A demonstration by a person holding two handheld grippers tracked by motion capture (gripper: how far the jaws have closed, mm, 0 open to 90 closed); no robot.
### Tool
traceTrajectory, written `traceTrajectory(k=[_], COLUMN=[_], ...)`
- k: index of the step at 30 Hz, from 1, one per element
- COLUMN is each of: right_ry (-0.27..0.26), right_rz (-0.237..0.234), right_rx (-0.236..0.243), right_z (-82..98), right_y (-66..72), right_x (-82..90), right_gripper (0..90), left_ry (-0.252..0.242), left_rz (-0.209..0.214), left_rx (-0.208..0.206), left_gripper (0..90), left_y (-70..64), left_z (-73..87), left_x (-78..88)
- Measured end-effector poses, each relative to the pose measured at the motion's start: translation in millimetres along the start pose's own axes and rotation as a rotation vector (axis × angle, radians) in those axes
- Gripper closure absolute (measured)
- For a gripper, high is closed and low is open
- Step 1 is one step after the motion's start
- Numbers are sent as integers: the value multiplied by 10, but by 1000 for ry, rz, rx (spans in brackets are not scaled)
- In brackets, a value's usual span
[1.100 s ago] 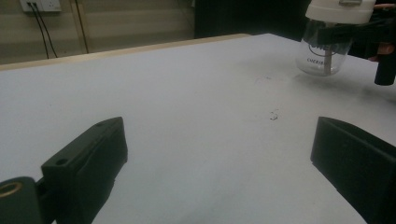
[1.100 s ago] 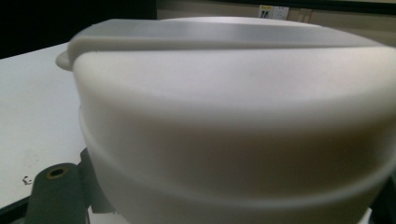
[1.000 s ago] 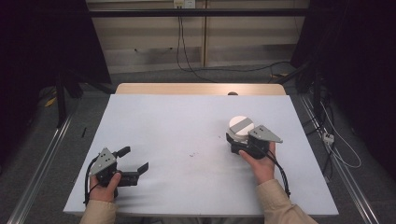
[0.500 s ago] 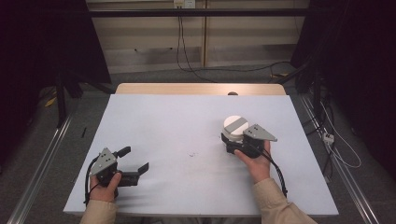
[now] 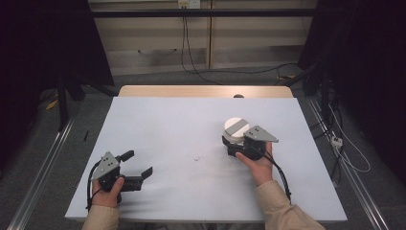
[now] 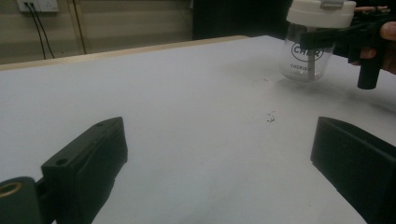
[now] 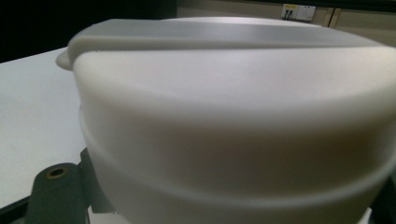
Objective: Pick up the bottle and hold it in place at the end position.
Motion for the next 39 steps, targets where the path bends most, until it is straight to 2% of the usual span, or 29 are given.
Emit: traceTrajectory(k=[15,23,32,39], right_ry=[5,-4,11,3], right_rz=[-25,-48,-50,-64], right_rx=[-6,4,12,16], right_z=[-29,-92,-105,-159], right_y=[53,113,127,171], right_x=[-126,-193,-257,-304], right_gripper=[185,184,185,185], left_ry=[-1,1,1,3], left_rz=[1,1,2,1], left_rx=[0,-2,-1,-2], left_gripper=[36,36,36,36], left_y=[3,-1,-4,-3], left_z=[-3,-1,-2,0], left_x=[2,2,-1,2])
Point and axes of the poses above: each handheld gripper's, and its own axes: x roughly backward along the jaws, z roughly out of its underside, y roughly to its left, the point moved 3 cm from there along -x, roughly forward along the jaws, and after that the axes turned 1 degree about y, right-handed, at the moved point
